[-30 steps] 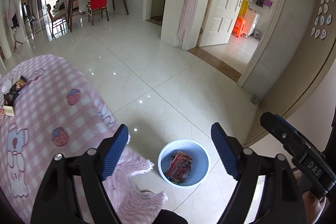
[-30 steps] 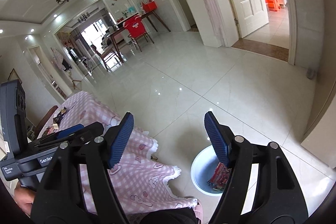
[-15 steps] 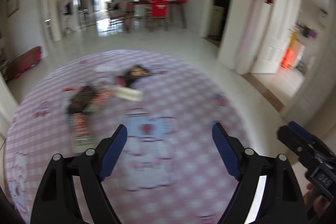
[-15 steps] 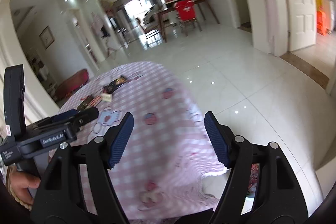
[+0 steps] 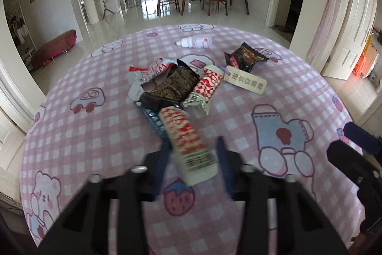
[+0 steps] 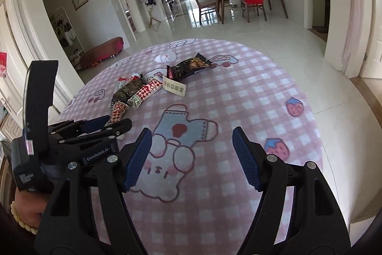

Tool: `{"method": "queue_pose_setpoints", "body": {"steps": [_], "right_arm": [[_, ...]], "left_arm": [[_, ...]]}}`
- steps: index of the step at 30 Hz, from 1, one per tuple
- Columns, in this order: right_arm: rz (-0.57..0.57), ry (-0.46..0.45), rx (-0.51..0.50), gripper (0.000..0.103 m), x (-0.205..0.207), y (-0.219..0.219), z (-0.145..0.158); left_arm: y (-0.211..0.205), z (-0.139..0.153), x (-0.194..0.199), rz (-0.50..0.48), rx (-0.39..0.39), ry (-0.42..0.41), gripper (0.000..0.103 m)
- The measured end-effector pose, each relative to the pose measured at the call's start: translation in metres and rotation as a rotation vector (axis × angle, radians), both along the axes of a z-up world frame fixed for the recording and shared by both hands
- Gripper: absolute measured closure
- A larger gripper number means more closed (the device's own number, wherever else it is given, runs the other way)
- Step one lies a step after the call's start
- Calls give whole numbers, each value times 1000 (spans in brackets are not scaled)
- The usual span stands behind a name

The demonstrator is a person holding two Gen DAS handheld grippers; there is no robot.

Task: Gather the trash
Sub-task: 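Grasp a clear plastic wrapper with left while right grasps a red-white snack packet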

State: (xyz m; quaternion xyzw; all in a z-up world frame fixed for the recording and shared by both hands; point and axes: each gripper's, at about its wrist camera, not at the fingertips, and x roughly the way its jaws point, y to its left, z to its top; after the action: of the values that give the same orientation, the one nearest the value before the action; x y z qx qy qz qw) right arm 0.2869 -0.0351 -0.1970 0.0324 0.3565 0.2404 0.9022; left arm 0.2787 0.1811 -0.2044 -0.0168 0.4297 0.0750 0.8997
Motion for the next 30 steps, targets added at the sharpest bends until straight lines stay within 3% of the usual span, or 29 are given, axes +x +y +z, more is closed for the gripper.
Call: {"method": "queue_pose_setpoints", "body": {"steps": [1,4,9,18,24,30], "right_arm": [[4,1,-7,33,2,7,-1],[23,2,-27,33,13,18,-2],[48,13,-45,33,35,36,-3],[163,49,-43,42,49,88,-6],[163,85,-84,43,68,118,-12],[167,102,-141,80,78,131,-21]], "left_arm": [[3,1,-2,-9,-19,-5,88],[17,6,-10,-35,-133,-30,90],[34,19,-21,-41,-200,-90,92],[56,35,-34,-9,-241,-161,97],[60,33,-36,-23,-247,-146,97],[62,26,-42,-32,-270,-107,97]]}}
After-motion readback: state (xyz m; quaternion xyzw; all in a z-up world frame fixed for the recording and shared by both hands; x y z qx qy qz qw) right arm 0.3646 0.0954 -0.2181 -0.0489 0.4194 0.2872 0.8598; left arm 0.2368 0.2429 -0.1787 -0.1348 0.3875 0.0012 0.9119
